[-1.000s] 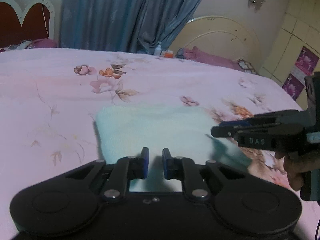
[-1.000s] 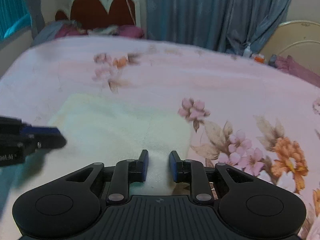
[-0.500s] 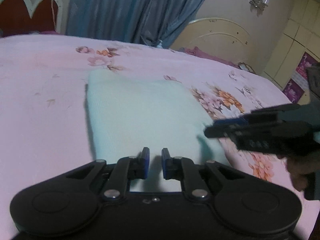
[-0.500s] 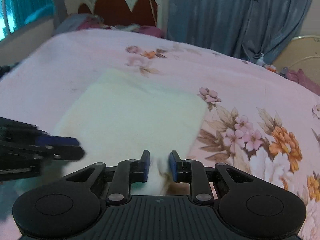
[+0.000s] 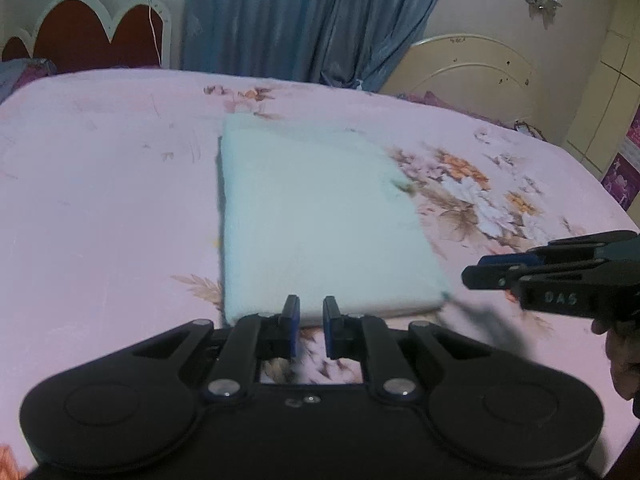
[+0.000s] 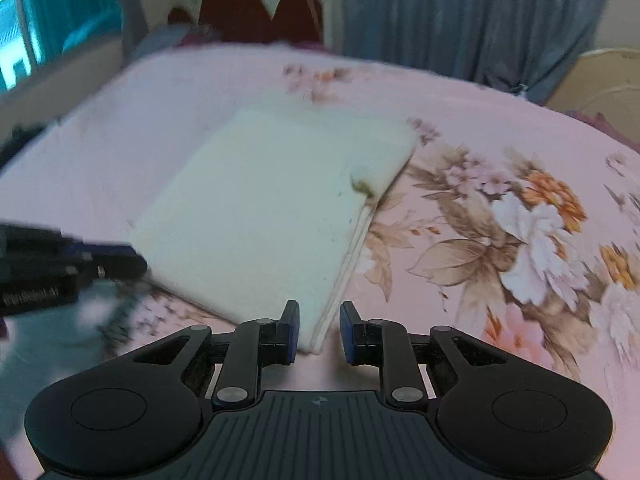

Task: Fold small clothes

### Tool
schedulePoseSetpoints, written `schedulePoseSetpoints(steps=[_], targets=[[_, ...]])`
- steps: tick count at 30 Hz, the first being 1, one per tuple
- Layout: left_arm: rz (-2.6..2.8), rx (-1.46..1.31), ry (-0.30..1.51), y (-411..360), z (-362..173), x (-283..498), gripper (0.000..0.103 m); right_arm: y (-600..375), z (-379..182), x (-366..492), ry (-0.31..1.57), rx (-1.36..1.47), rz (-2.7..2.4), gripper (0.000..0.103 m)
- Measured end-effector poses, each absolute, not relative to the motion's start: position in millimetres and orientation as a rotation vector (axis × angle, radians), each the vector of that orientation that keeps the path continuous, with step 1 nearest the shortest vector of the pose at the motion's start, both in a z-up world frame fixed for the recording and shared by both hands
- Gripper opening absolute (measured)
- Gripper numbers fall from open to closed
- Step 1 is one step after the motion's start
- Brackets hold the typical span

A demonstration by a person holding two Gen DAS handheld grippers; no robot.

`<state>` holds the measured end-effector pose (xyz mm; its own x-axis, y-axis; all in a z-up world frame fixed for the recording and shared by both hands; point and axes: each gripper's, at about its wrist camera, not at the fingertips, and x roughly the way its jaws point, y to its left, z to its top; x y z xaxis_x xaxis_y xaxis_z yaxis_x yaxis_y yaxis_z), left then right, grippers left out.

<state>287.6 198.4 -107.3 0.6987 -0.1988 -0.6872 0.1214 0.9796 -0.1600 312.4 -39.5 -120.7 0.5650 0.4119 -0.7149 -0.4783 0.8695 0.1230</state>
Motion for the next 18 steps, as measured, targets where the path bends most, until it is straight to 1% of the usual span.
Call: schedulePoseSetpoints(steps=[1, 3, 4, 7, 8, 9, 10, 11, 12, 13, 14, 15, 18], targets=[[-0.171, -0.099, 0.77, 196.0, -104.3, 281.3, 0.012, -44.2, -115.4, 304.9, 0.804, -0.077, 0.523, 0.021], [-0.16, -0.094, 0.758, 188.7, -97.1, 264.7, 0.019, -52.6, -104.2, 287.9, 0.788, -0.051, 0.527, 0.022], [-0.158, -0.095, 0.752, 186.0, -93.3, 255.2, 0.02, -55.8, -98.6, 278.3, 0.778, -0.049, 0.526, 0.022], [-0.135, -0.075, 0.729, 174.7, -82.0, 228.7, 0.037, -66.8, -82.2, 248.7, 0.749, -0.044, 0.509, 0.022], [-0.128, -0.068, 0.721, 171.0, -78.2, 220.6, 0.055, -70.0, -78.5, 240.8, 0.738, -0.038, 0.501, 0.022], [-0.114, -0.063, 0.707, 167.7, -73.5, 211.3, 0.082, -74.4, -73.8, 231.1, 0.729, -0.03, 0.488, 0.022], [-0.094, -0.055, 0.681, 164.7, -68.4, 201.4, 0.093, -78.2, -70.2, 223.5, 0.72, -0.024, 0.478, 0.022], [-0.075, -0.041, 0.65, 161.3, -63.1, 191.5, 0.102, -82.6, -65.8, 214.9, 0.706, -0.018, 0.46, 0.022], [-0.062, -0.023, 0.629, 157.5, -58.1, 182.1, 0.103, -87.3, -61.2, 206.2, 0.697, -0.014, 0.441, 0.022], [-0.056, -0.012, 0.627, 154.4, -53.7, 175.6, 0.103, -91.2, -57.6, 198.9, 0.691, -0.01, 0.423, 0.038], [-0.055, -0.009, 0.624, 152.6, -49.5, 169.4, 0.103, -94.6, -54.0, 190.8, 0.676, -0.006, 0.401, 0.088], [-0.052, -0.012, 0.619, 151.5, -45.4, 162.9, 0.103, -98.5, -49.8, 180.2, 0.634, -0.005, 0.379, 0.102], [-0.048, -0.016, 0.609, 148.0, -34.4, 145.2, 0.103, -105.4, -42.6, 162.7, 0.621, -0.008, 0.366, 0.103]])
